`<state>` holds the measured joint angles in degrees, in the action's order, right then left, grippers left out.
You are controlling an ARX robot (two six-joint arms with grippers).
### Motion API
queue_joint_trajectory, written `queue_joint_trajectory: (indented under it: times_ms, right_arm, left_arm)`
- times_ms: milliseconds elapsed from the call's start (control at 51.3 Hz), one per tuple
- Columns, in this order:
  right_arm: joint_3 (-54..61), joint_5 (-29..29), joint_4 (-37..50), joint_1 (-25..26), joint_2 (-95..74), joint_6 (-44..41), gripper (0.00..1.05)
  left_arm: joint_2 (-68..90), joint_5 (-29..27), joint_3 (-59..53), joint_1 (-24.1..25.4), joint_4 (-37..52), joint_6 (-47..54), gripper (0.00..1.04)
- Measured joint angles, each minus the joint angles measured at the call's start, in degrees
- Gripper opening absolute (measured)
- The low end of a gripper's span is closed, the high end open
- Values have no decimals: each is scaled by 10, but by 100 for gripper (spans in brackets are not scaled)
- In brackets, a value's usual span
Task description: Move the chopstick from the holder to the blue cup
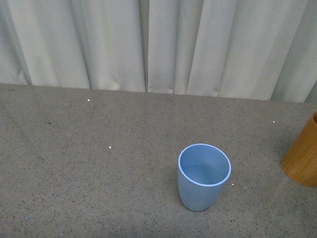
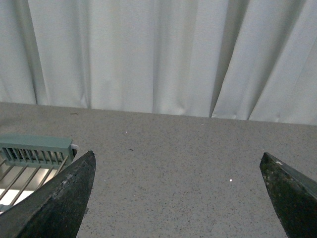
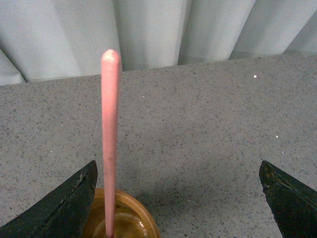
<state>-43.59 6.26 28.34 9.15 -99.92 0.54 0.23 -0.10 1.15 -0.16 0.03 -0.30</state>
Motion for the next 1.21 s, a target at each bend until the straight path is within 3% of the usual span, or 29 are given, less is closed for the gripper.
queue_joint_trajectory:
  times_ms: [1013, 1208]
  right_arm:
    - [-35, 36, 14, -25, -68, 38, 95]
    - [-35, 40, 14, -28, -77, 49, 60]
  left_arm:
    - [0, 0, 0, 0, 0, 0, 98]
    - [0, 0, 0, 0, 0, 0, 98]
